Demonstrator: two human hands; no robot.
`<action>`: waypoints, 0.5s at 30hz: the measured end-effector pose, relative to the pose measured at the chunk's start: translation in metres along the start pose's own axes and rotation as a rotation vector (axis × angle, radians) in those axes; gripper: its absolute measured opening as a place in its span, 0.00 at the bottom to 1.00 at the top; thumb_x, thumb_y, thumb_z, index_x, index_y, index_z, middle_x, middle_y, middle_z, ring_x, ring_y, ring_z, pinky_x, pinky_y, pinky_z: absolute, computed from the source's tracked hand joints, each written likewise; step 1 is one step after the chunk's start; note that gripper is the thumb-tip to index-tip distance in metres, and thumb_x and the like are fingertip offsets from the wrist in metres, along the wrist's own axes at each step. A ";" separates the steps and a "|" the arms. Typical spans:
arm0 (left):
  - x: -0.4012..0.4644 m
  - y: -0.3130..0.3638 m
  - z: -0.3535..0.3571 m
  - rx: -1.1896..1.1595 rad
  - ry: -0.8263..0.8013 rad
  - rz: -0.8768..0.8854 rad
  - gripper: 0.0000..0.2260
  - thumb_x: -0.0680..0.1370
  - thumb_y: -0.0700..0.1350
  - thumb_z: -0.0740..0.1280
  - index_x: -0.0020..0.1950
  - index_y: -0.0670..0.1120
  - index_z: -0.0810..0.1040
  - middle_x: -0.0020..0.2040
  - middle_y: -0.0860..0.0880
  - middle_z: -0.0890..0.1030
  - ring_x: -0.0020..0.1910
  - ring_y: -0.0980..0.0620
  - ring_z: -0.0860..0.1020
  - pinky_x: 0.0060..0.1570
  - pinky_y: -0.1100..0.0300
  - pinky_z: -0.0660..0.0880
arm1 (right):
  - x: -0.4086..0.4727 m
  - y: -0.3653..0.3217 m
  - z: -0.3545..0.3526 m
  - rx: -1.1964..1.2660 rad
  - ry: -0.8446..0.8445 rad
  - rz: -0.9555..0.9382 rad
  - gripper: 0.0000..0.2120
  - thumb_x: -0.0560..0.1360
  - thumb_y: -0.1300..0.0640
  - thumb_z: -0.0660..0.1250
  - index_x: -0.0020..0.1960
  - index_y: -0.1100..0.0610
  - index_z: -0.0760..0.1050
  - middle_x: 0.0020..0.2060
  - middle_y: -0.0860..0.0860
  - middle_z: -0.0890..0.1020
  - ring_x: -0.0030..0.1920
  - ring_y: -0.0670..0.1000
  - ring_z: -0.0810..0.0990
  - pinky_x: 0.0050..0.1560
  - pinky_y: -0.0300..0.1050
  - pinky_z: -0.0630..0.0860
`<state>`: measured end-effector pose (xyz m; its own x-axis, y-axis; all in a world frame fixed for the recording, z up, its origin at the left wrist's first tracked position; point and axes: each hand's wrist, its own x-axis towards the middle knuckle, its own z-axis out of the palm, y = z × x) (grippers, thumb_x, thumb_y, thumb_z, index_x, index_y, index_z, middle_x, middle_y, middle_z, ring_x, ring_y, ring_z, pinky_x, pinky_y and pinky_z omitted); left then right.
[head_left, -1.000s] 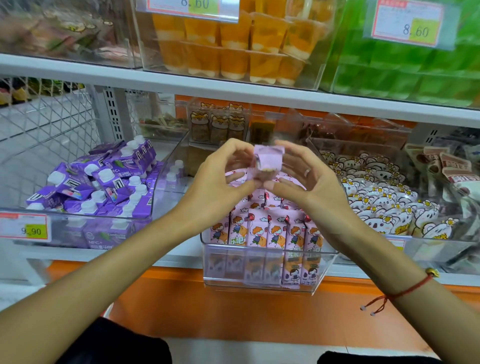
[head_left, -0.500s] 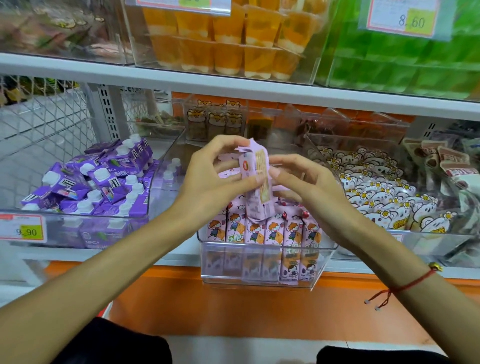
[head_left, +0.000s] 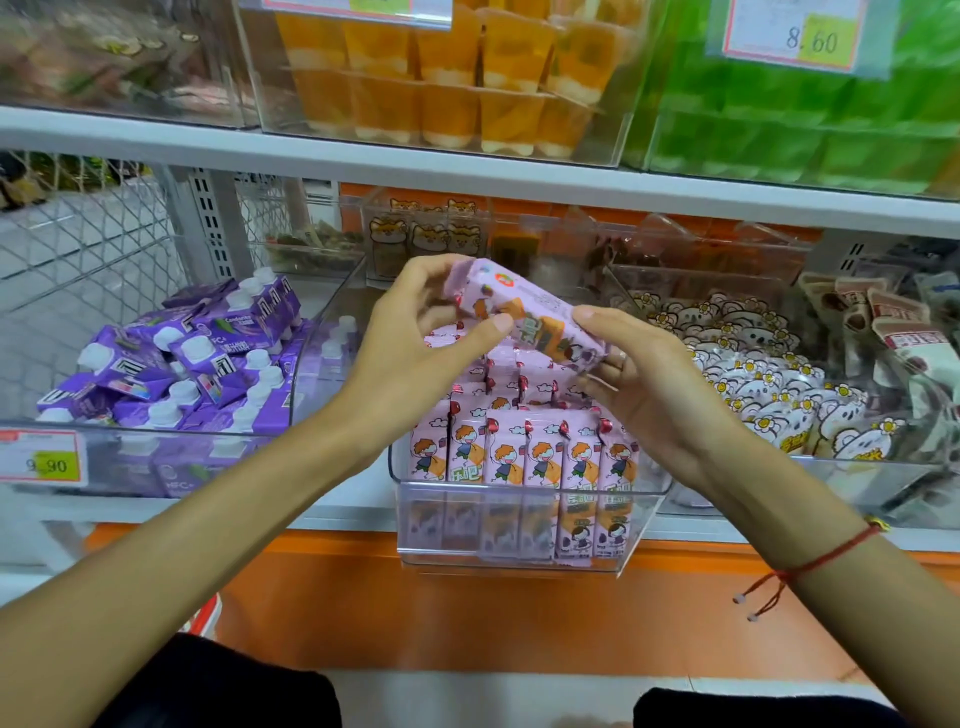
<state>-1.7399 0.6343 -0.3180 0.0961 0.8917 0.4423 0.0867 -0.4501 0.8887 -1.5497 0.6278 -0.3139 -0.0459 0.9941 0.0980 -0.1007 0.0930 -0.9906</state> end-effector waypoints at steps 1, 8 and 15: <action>-0.001 0.001 0.001 0.015 -0.006 0.014 0.19 0.74 0.44 0.71 0.63 0.51 0.71 0.61 0.51 0.78 0.54 0.57 0.80 0.55 0.63 0.76 | 0.001 0.001 -0.001 0.016 0.000 0.027 0.05 0.76 0.56 0.66 0.44 0.52 0.81 0.40 0.47 0.83 0.42 0.46 0.78 0.48 0.39 0.74; 0.000 0.008 0.004 0.015 0.037 0.093 0.16 0.78 0.42 0.67 0.65 0.47 0.72 0.53 0.48 0.80 0.52 0.58 0.79 0.52 0.70 0.74 | -0.001 0.006 0.002 -0.295 -0.018 -0.161 0.16 0.69 0.46 0.71 0.53 0.52 0.81 0.49 0.46 0.84 0.47 0.43 0.81 0.48 0.35 0.76; 0.003 -0.002 -0.001 0.193 0.049 0.158 0.18 0.78 0.43 0.68 0.67 0.49 0.72 0.61 0.48 0.76 0.61 0.52 0.76 0.57 0.64 0.75 | -0.001 0.018 0.003 -0.876 0.080 -0.380 0.16 0.73 0.51 0.71 0.58 0.53 0.72 0.45 0.46 0.78 0.44 0.48 0.78 0.45 0.47 0.78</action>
<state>-1.7409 0.6383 -0.3186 0.0756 0.8085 0.5836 0.2627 -0.5808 0.7705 -1.5542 0.6282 -0.3318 -0.0924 0.8867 0.4530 0.6854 0.3866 -0.6171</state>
